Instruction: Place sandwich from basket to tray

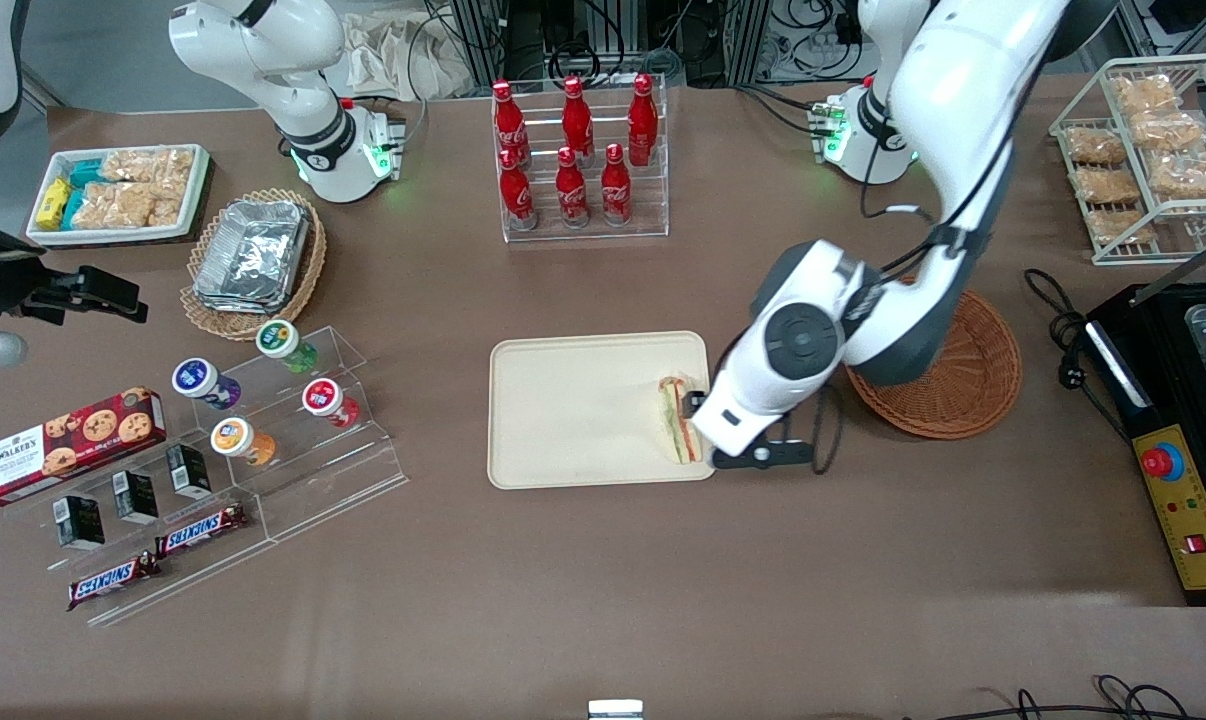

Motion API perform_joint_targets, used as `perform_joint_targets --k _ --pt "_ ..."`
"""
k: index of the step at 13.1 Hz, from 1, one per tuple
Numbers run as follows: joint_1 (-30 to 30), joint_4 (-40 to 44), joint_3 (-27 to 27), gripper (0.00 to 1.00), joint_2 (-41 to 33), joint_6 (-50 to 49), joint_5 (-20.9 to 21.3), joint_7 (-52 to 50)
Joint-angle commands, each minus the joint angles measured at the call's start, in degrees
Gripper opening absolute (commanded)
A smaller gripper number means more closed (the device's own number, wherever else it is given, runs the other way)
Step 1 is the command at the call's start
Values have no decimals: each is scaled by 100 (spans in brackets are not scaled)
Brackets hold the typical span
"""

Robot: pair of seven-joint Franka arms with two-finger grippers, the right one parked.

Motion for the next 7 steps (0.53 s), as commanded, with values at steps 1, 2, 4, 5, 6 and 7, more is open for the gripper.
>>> perform_joint_targets --k 1,2,4,5,6,7 --pt "288 -146 25 100 -764 -735 -23 -10" --pt "438 -146 52 100 -1018 -930 -23 -1" --pt "406 -251 550 99 -1423 -1072 -40 261" --pt "387 -312 788 99 -1590 -1194 -101 837" --pt "431 -339 999 99 -1757 -1309 -293 1391" --pt "440 -409 1280 99 -1933 -1327 -426 1841"
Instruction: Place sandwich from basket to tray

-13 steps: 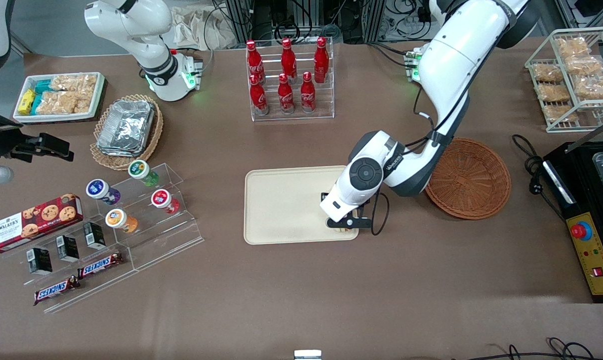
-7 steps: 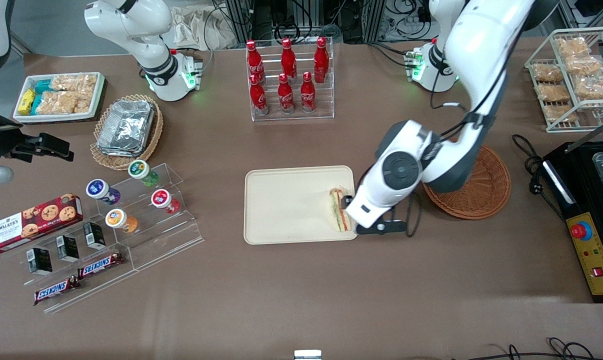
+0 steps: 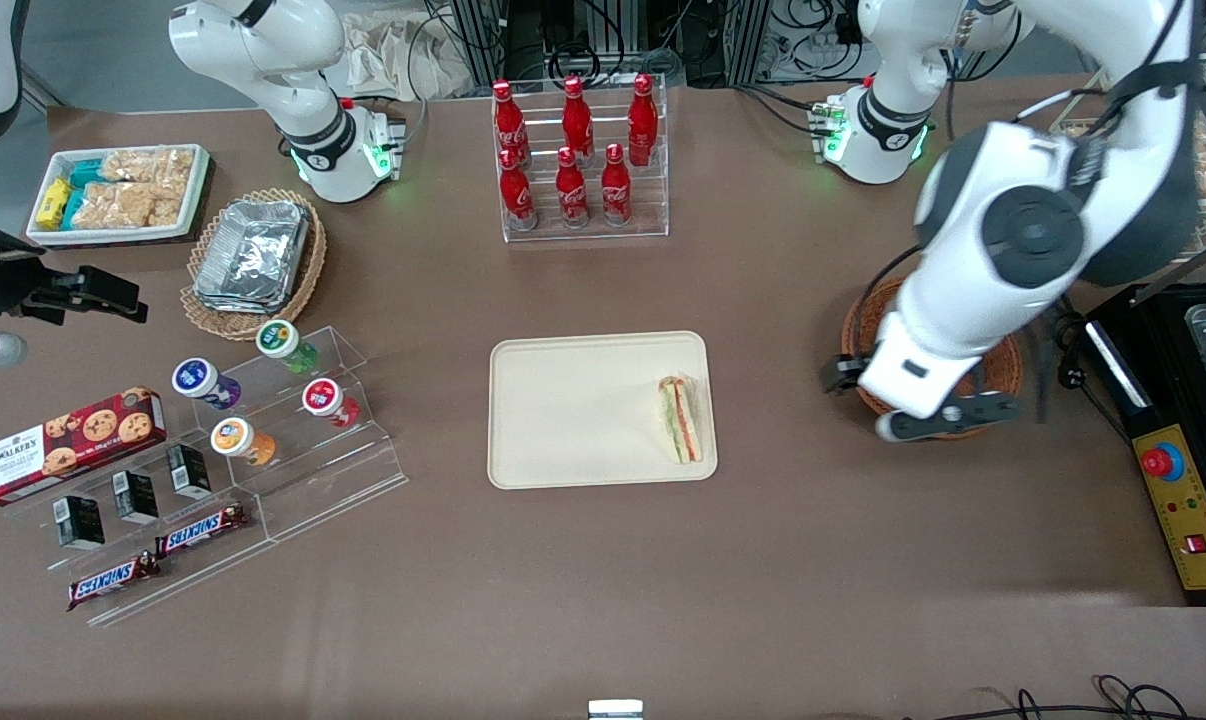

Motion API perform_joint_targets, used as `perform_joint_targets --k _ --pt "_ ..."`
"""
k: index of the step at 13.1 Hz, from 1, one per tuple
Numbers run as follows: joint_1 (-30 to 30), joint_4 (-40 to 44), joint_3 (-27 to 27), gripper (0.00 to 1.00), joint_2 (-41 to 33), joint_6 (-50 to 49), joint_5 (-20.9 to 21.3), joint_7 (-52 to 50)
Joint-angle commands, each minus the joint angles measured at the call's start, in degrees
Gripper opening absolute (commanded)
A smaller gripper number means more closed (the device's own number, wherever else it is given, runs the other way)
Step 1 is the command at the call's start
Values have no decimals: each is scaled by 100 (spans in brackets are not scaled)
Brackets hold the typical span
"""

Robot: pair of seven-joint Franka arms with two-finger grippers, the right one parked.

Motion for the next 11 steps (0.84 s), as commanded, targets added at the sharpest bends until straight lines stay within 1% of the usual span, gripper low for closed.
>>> perform_joint_targets --k 1,2,4,5,7,9,11 --pt "28 -502 574 99 -632 8 -263 1181" --pt "45 -747 776 99 -887 165 -341 1629" --pt "54 -1143 1321 99 -1213 569 -718 2508" --pt "54 -1154 1532 99 -1258 554 -746 2956" --pt "54 -1110 1823 100 -1276 353 -729 3504" --pt "54 -935 1877 100 -1128 290 -405 3497" --pt "115 -593 1929 100 -881 54 -308 3540"
